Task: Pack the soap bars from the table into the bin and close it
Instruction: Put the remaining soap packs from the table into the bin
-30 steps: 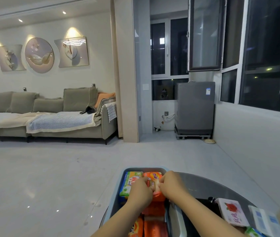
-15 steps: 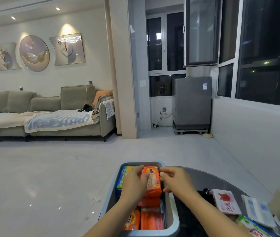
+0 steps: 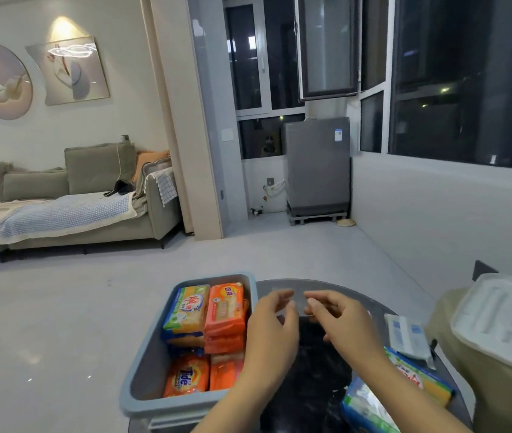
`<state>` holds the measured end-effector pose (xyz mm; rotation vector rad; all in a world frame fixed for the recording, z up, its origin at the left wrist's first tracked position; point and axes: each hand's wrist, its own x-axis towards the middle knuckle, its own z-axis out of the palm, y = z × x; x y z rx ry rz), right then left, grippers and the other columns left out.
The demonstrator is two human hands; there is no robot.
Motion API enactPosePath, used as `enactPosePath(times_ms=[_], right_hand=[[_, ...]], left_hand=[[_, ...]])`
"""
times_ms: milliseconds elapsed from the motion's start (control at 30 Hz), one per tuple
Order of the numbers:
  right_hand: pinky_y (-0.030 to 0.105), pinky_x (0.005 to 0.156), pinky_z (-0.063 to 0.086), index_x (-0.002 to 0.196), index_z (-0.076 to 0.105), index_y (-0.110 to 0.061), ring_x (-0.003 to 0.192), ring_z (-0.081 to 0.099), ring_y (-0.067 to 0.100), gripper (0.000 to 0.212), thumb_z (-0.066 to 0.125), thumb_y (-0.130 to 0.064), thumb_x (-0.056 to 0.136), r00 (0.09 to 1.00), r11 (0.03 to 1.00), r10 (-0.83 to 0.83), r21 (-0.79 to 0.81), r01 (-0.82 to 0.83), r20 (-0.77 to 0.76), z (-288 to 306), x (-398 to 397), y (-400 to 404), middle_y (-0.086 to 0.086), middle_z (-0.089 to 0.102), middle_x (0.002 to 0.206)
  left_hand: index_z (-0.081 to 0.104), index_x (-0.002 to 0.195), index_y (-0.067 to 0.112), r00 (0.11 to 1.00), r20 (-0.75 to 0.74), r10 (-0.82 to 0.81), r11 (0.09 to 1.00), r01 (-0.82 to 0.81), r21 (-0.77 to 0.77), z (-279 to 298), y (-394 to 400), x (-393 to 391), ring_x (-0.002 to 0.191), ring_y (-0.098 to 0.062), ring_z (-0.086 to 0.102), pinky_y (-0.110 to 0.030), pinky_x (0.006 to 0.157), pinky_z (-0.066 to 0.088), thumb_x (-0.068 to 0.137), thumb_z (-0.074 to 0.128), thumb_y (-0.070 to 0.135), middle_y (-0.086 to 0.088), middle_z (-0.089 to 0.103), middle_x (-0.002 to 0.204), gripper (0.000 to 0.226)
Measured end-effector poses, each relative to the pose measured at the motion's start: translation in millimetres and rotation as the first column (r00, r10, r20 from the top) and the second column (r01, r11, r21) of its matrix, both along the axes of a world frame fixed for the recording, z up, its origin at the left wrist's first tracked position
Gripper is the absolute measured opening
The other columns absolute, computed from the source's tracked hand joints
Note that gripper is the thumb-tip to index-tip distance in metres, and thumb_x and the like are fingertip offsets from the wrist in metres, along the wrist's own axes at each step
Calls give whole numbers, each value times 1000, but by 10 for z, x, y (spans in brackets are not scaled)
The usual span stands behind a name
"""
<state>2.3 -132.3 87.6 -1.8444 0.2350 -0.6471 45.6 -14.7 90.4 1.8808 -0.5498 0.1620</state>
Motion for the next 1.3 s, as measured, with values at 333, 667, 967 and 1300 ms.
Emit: enactPosePath(times_ms=[333, 667, 967, 1300], right_hand=[[7, 48, 47, 92, 69, -24, 69, 67, 0, 18, 57, -11, 89, 990, 992, -110, 47, 115, -89, -306, -382, -687, -5, 71, 88], [27, 73, 52, 102, 68, -19, 84, 63, 10, 20, 63, -17, 83, 883, 956, -279, -199, 218, -378, -644, -365, -983, -2, 70, 96], [27, 77, 51, 115, 54, -28, 99, 57, 13, 50, 59, -58, 75, 562, 803, -451, -590, -83, -693, -680, -507, -1265, -5, 61, 114], [19, 65, 49, 117, 55, -21, 87, 60, 8, 47, 65, -45, 78, 629, 946, -243, -325, -15, -738, -828, -524, -1342, -2, 64, 112]], left_hand=[[59, 104, 35, 982, -154, -111, 994, 108, -29, -344, -699, -263, 87, 13, 56, 7, 62, 39, 95, 47, 17, 18, 61, 101, 23], [61, 107, 24, 950, -299, -90, 992, 112, 58, -764, -942, -180, 77, 11, 55, 2, 54, 41, 95, 51, 20, 23, 58, 83, 17], [71, 95, 20, 848, -525, -77, 954, 216, 209, -992, -1083, -125, 70, -4, 63, -18, 57, 45, 93, 52, 35, 6, 70, 84, 24], [71, 86, 21, 842, -523, -133, 954, 251, 161, -990, -1212, -157, 82, -11, 69, -26, 74, 56, 91, 59, 27, 3, 72, 88, 14]])
